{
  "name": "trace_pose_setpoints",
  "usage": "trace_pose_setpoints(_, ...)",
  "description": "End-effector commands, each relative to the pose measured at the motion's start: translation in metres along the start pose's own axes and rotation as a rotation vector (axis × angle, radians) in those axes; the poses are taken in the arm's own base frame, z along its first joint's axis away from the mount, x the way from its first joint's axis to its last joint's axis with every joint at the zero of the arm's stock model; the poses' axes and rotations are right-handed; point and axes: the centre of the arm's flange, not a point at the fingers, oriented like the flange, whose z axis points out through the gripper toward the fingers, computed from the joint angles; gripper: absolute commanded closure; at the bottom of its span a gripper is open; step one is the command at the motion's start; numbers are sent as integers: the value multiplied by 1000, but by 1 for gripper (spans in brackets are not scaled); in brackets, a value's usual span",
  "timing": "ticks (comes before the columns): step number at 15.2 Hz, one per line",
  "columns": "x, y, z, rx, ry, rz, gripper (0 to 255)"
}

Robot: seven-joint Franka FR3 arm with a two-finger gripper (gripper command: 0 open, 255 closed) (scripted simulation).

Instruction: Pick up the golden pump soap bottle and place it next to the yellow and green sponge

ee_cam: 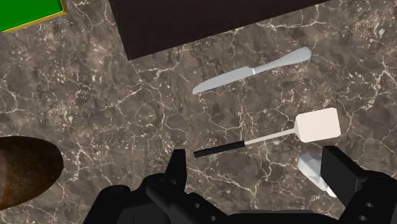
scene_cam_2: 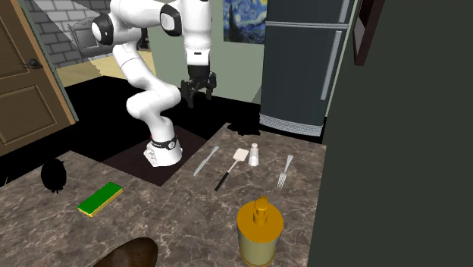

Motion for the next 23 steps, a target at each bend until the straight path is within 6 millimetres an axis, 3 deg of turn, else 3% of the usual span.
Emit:
trace_pose_setpoints(1, 0, 0, 0, 0, 0, 0, 0)
trace_pose_setpoints(23, 265, 81, 57, -109, 19, 77, 0)
